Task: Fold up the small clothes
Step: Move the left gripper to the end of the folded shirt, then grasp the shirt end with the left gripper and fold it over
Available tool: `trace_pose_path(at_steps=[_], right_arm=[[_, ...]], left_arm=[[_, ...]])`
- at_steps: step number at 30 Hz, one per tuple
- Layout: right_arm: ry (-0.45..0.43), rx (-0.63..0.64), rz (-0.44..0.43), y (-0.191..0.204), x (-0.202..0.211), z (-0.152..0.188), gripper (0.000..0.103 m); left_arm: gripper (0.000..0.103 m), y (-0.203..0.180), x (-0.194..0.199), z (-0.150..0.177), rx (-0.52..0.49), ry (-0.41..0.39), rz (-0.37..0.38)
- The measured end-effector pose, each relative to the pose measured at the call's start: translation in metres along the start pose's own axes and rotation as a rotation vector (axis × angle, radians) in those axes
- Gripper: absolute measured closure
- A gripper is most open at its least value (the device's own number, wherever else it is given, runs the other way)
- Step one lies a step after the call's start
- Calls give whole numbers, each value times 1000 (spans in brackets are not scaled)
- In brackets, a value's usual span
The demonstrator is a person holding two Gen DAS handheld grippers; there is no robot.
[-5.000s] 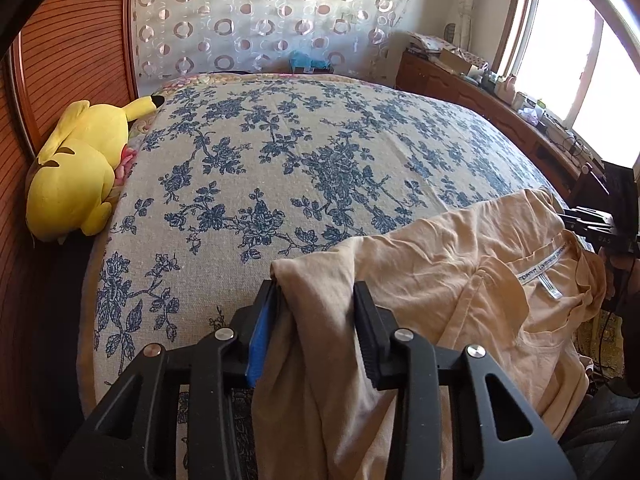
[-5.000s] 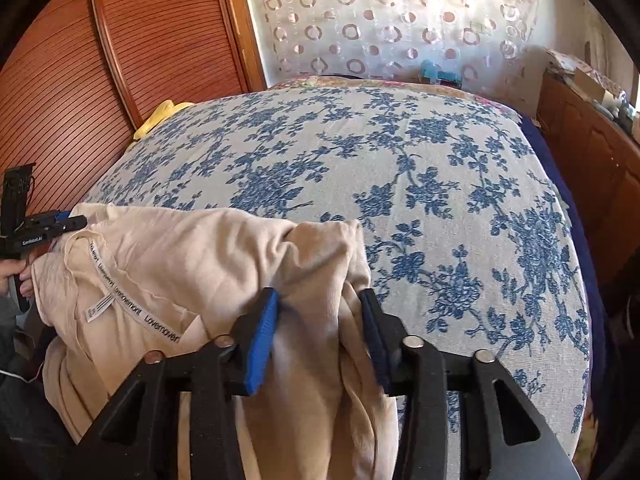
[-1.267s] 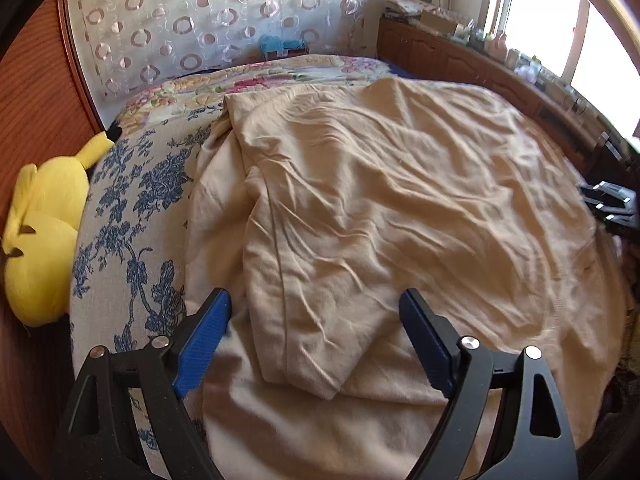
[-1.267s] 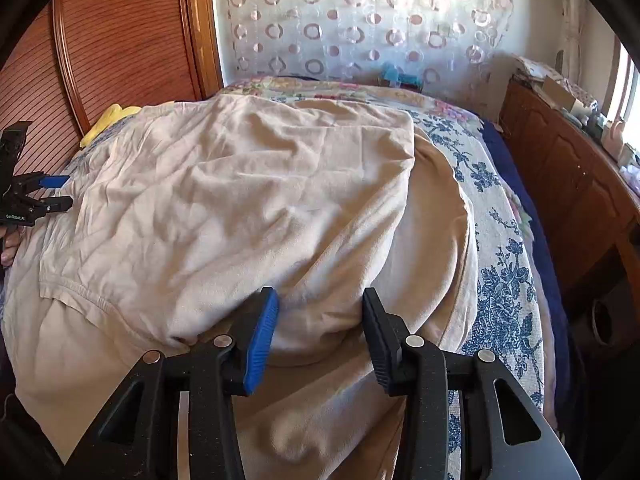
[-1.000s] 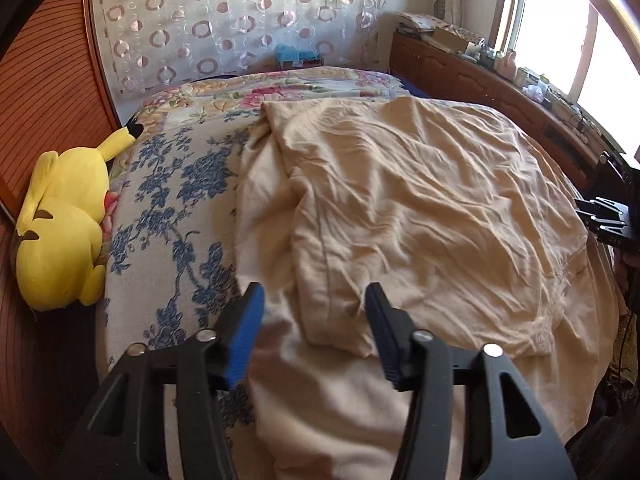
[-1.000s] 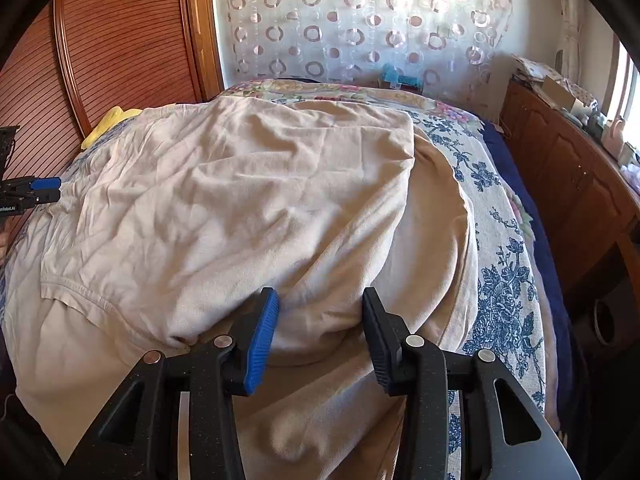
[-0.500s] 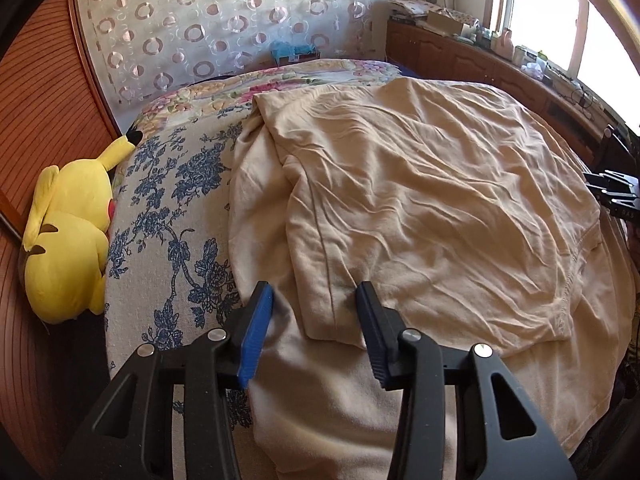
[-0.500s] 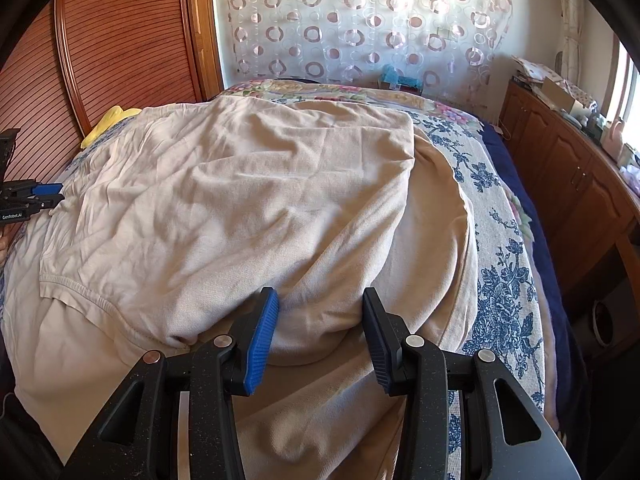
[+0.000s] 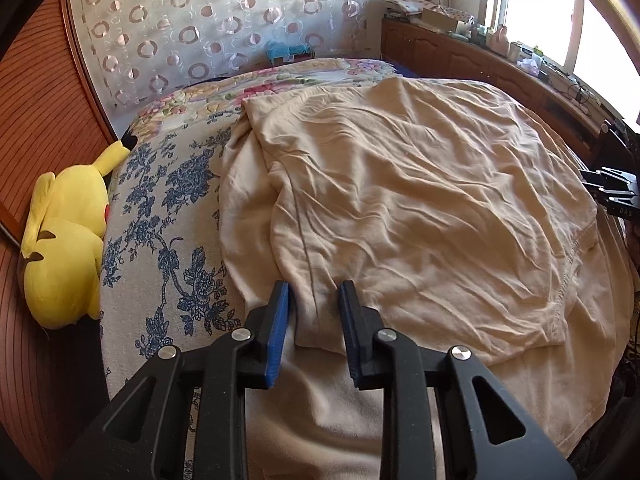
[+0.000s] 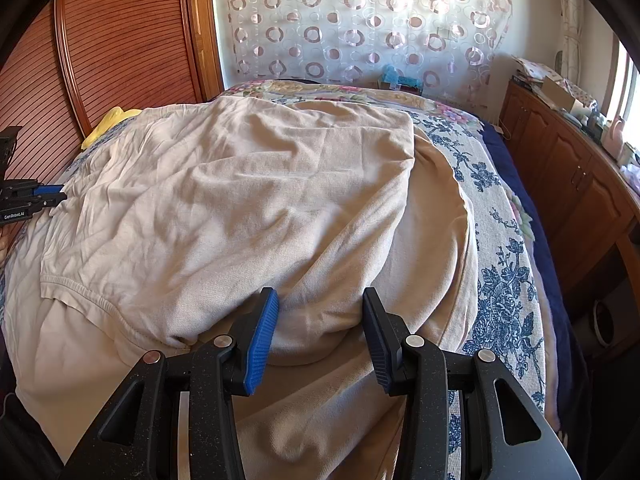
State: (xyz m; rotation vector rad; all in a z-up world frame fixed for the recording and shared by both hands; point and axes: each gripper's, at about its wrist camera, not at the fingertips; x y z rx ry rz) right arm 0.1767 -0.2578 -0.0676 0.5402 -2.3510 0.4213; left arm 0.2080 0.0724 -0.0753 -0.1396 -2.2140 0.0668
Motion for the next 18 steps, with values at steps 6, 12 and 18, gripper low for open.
trace_pose_path(at_steps=[6, 12, 18], right_arm=[[0, 0, 0, 0, 0, 0, 59], [-1, 1, -1, 0, 0, 0, 59], [-2, 0, -4, 0, 0, 0, 59]], left_arm=[[82, -20, 8, 5, -66, -11, 43], [81, -14, -1, -1, -34, 11, 1], [95, -5, -2, 0, 10, 13, 32]])
Point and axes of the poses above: each gripper's, at about its wrist camera, not at the fingertips, and x roughly against the way its jaws point, y to its left, z to its underside, and after that the axes turned 11 degrees about x, right-handed
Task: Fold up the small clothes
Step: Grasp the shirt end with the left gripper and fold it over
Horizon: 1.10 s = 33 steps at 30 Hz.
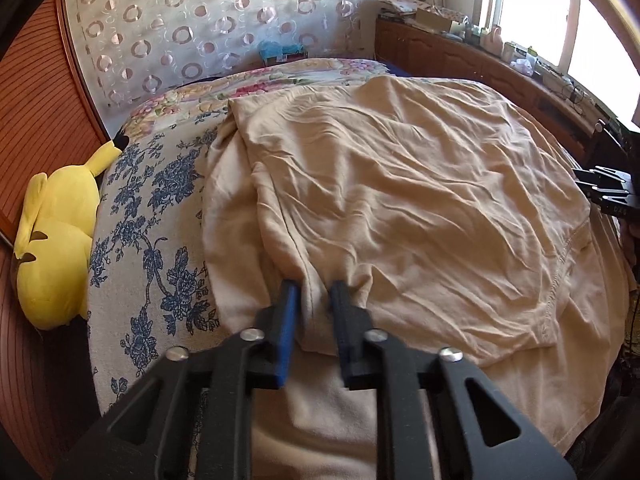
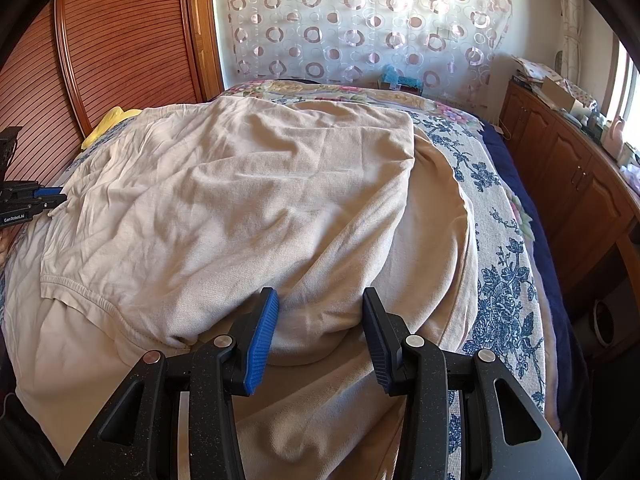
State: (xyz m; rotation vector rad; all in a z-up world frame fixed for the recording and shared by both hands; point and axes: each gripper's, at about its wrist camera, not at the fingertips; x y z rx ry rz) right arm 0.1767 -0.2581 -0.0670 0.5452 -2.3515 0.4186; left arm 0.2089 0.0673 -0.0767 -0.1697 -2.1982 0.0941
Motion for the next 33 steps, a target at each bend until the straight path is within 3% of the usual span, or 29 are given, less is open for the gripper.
trace_pose_path(at_steps=[3, 7, 10, 16, 33], right_arm=[[-10, 19, -39, 2, 2, -2, 60], [-4, 57, -45, 8, 3, -5, 85], [-13, 61, -51, 7, 7, -6, 97], [-89, 29, -60, -1, 30, -9, 99], [-200, 24, -92, 9, 113, 14, 100]], left_arm=[[95, -3, 1, 1, -10, -2, -17], [98, -4, 2, 2, -7, -10, -16], [99, -4, 10, -1, 5, -41, -8], [100, -17, 35, -5, -27, -89, -20], [100, -19, 126, -8, 0, -277, 98]])
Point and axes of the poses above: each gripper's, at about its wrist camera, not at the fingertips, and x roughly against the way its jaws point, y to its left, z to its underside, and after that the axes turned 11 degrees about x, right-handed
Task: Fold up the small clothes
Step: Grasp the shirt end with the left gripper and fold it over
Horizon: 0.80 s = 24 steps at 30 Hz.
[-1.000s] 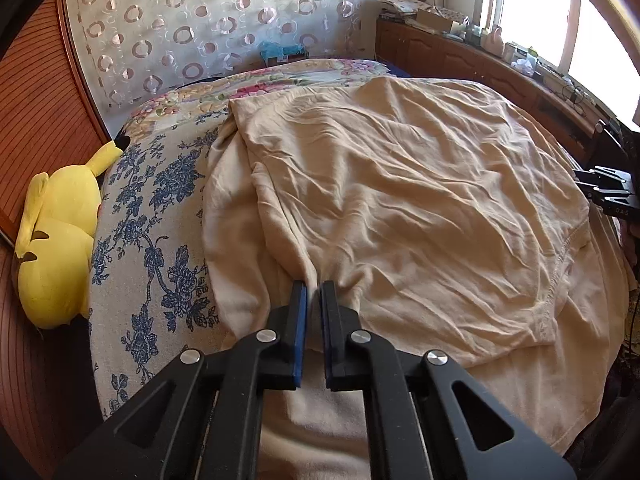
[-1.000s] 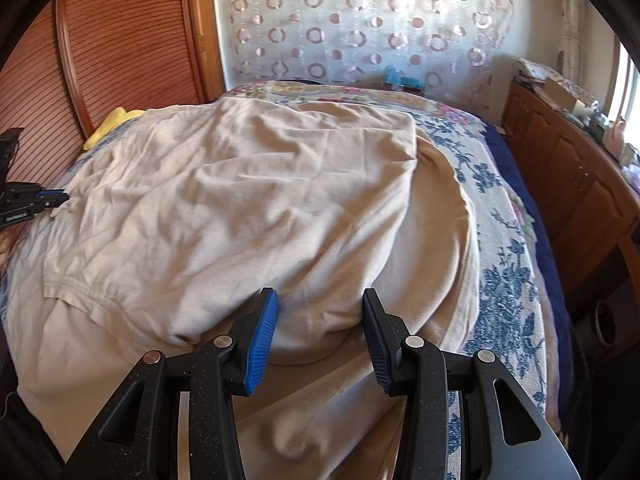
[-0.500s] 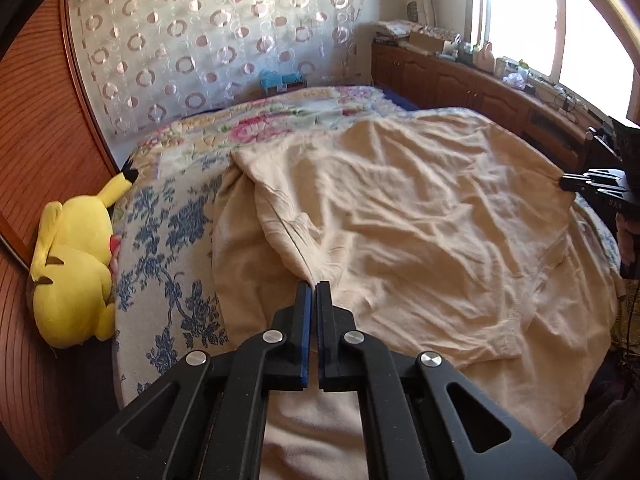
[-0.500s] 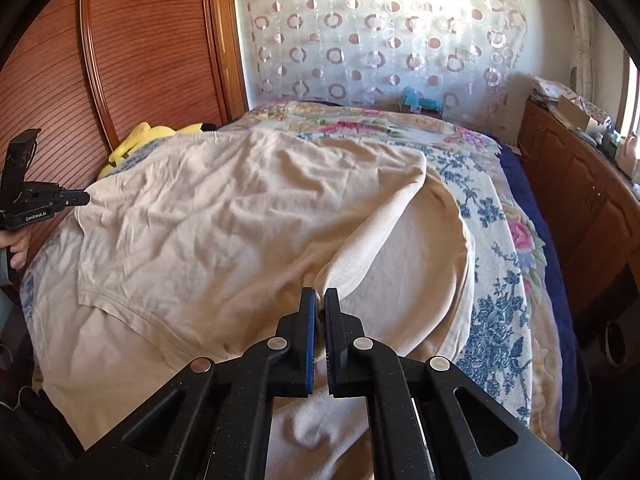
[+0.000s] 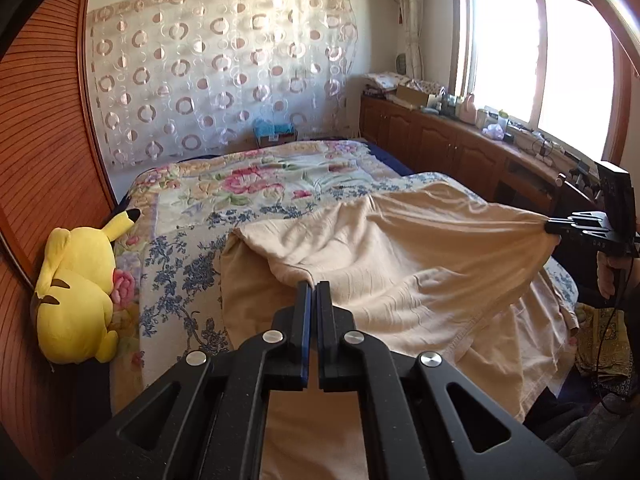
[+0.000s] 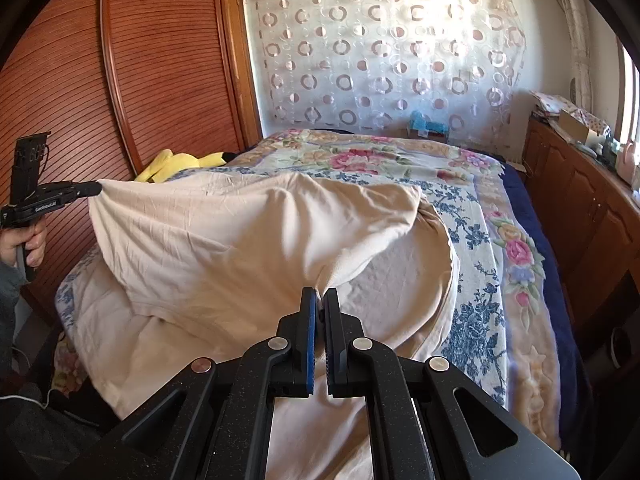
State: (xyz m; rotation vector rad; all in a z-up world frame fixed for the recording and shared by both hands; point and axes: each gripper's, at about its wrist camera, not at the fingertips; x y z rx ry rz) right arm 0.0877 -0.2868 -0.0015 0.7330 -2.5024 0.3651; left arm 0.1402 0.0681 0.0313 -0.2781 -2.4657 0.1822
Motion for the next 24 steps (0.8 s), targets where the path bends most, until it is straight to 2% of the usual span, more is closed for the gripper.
trace_pose_path(at_steps=[8, 11, 13, 15, 19, 22, 24], right_arm=[[-42, 28, -12, 15, 54, 2, 100], [-58, 28, -39, 19, 76, 7, 100], [-49, 13, -55, 18, 81, 16, 99], [-4, 4, -46, 18, 73, 35, 99], [125, -74, -89, 13, 33, 79, 99], [190, -85, -101, 13, 13, 101, 99], [202, -77, -91, 12, 8, 105, 99]], left_arm=[[100, 13, 51, 0, 36, -72, 38], [100, 20, 64, 5, 45, -77, 22], [100, 27, 62, 15, 41, -55, -27], [100, 32, 46, 31, 27, -1, -79], [100, 47, 8, 67, 61, 124, -97], [100, 51, -3, 86, 82, 165, -102], [100, 52, -4, 93, 94, 172, -109]])
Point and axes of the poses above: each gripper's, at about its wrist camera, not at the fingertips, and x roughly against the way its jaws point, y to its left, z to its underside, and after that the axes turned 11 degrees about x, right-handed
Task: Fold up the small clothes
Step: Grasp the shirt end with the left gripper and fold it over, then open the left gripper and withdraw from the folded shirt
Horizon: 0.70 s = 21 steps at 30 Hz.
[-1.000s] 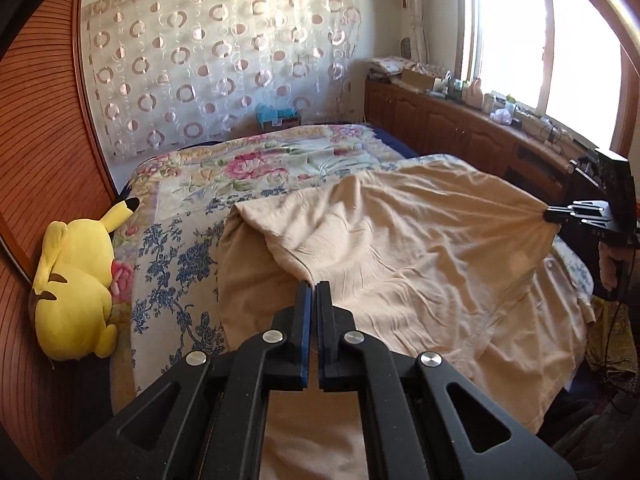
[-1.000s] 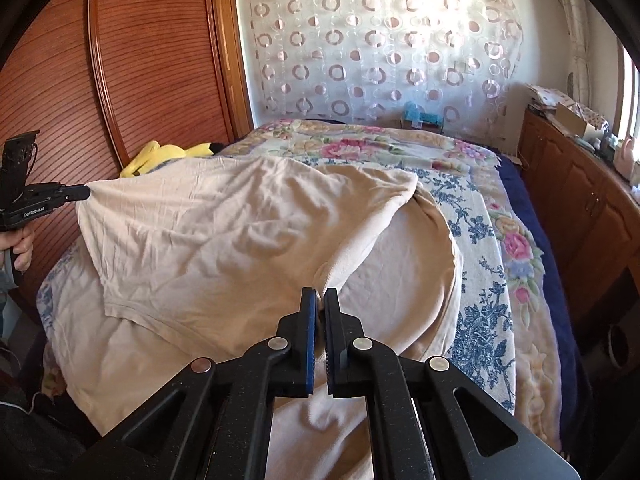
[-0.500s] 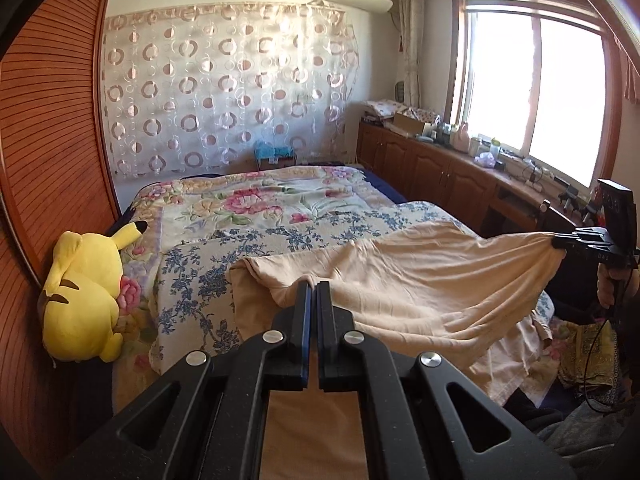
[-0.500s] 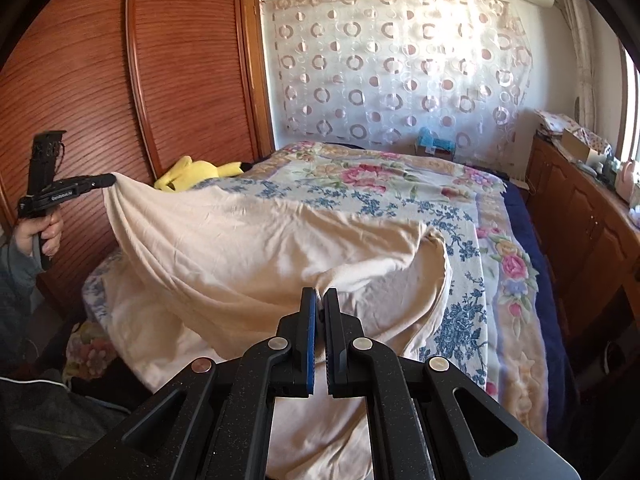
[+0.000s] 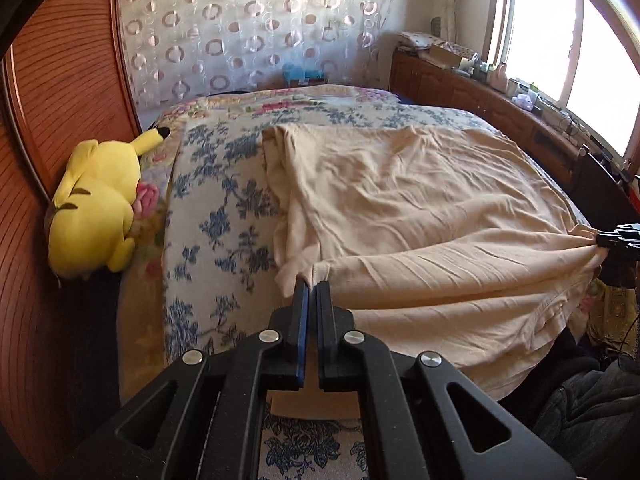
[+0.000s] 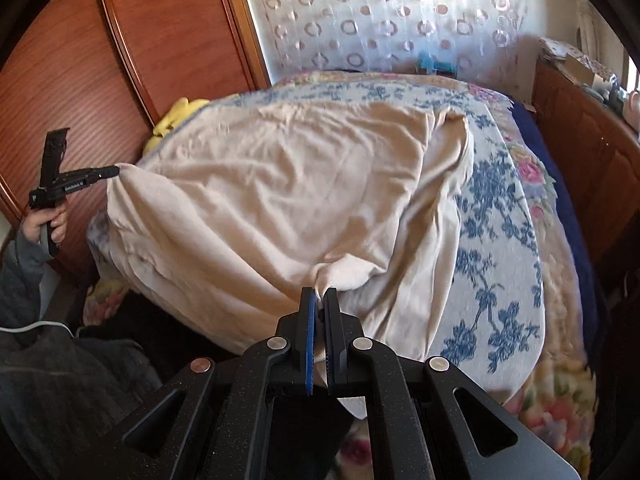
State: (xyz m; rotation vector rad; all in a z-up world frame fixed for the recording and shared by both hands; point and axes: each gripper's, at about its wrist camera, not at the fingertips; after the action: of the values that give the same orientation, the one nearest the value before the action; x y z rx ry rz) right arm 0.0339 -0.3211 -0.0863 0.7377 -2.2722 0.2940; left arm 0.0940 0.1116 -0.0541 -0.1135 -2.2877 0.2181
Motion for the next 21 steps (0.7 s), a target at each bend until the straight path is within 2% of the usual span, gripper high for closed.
trace_pose_path(at_steps=[3, 5, 6, 7, 9, 10, 11, 12, 13, 21], right_arm=[[-3, -3, 11, -7, -2, -4, 99], [-14, 1, 25, -3, 1, -7, 95], [-22, 3, 34, -1, 2, -8, 94], [-28, 5, 40, 4, 3, -10, 94], [-37, 13, 58, 13, 6, -13, 93], [-44, 18, 69, 15, 7, -14, 93], [-52, 21, 77, 23, 12, -11, 93], [-57, 22, 84, 23, 12, -12, 87], [-61, 24, 91, 24, 11, -12, 79], [-75, 31, 133, 34, 8, -13, 65]], left_arm=[[99, 4, 4, 4, 21, 0, 14], [96, 5, 7, 6, 26, -5, 18], [85, 4, 9, 8, 26, -9, 12], [82, 4, 11, 9, 24, -15, 7], [59, 3, 13, 11, 16, -24, 10], [56, 3, 14, 13, 16, -23, 16], [49, 3, 12, 14, 16, -18, 20], [40, 3, 10, 15, 18, -10, 20], [37, 3, 7, 16, 19, -6, 18], [36, 9, -13, 22, 64, 27, -9]])
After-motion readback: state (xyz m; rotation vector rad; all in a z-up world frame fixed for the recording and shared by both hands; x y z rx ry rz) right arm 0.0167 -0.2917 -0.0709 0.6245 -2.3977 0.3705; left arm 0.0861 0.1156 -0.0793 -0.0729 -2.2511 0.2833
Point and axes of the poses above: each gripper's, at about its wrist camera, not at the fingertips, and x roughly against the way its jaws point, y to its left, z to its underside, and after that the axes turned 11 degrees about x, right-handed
